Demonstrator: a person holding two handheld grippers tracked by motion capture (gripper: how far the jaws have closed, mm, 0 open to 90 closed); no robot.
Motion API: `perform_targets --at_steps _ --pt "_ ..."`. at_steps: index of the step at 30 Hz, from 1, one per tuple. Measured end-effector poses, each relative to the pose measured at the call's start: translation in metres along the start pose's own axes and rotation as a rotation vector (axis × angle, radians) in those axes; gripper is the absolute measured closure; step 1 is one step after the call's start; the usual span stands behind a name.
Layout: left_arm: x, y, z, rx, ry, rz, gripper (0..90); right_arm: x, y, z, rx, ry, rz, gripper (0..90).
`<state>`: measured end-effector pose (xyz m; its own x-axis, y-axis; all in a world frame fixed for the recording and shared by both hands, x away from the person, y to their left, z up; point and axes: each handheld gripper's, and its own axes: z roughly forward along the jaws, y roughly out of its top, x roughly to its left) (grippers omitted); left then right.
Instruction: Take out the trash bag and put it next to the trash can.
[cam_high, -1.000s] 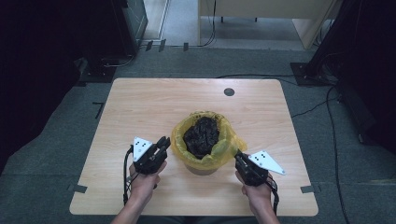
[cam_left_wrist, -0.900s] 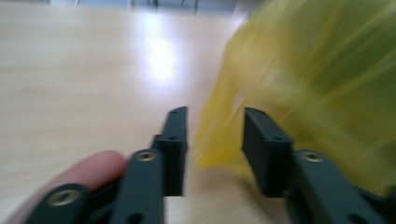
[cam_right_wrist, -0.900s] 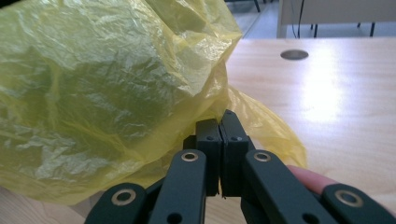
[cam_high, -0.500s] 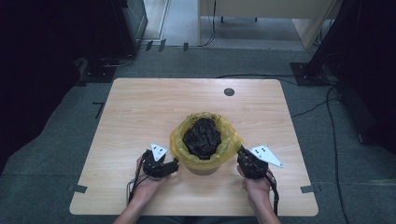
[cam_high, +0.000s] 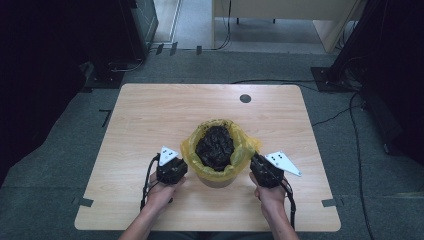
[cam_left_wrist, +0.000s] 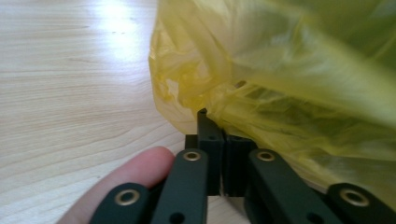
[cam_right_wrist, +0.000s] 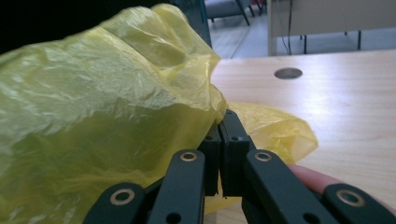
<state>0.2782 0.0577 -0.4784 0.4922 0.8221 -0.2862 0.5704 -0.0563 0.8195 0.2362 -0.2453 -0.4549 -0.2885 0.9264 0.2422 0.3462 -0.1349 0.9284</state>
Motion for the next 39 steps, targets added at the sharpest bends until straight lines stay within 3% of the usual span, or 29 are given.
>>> perform_targets --at_steps 3,9,13,15,20,25,29,33,35,38,39 --pt "0.001 0.011 -0.014 -0.042 -0.056 -0.061 90.0 0.004 0.005 -0.005 -0.025 0.026 -0.019 88.8" --pt "-0.009 0.035 -0.038 -0.128 -0.067 -0.061 90.0 0.009 0.014 -0.009 -0.045 0.026 -0.021 88.6" --pt "-0.014 0.043 -0.045 -0.161 -0.050 -0.045 90.0 0.011 0.022 -0.013 -0.072 0.021 -0.034 88.5" --pt "-0.018 0.046 -0.047 -0.177 -0.018 -0.039 90.0 0.014 0.025 -0.014 -0.083 0.022 -0.046 88.5" --pt "-0.025 0.056 -0.049 -0.225 0.034 -0.017 90.0 0.028 0.034 -0.012 -0.107 0.028 -0.113 88.5" --pt "-0.039 0.067 -0.054 -0.260 0.028 0.051 90.0 0.040 0.041 -0.007 -0.112 0.073 -0.126 88.4" --pt "-0.059 0.073 -0.055 -0.263 -0.034 0.100 90.0 0.055 0.047 -0.004 -0.093 0.161 -0.146 87.1" --pt "-0.074 0.073 -0.057 -0.248 -0.144 0.125 90.0 0.068 0.051 -0.003 -0.080 0.238 -0.127 86.7" --pt "-0.077 0.074 -0.058 -0.247 -0.185 0.119 90.0 0.073 0.051 -0.003 -0.067 0.256 -0.136 86.8" --pt "-0.072 0.078 -0.058 -0.238 -0.207 0.061 90.0 0.078 0.049 0.001 -0.001 0.250 -0.198 83.7" --pt "-0.069 0.080 -0.058 -0.240 -0.194 0.052 90.0 0.078 0.048 0.002 0.021 0.260 -0.192 80.5"
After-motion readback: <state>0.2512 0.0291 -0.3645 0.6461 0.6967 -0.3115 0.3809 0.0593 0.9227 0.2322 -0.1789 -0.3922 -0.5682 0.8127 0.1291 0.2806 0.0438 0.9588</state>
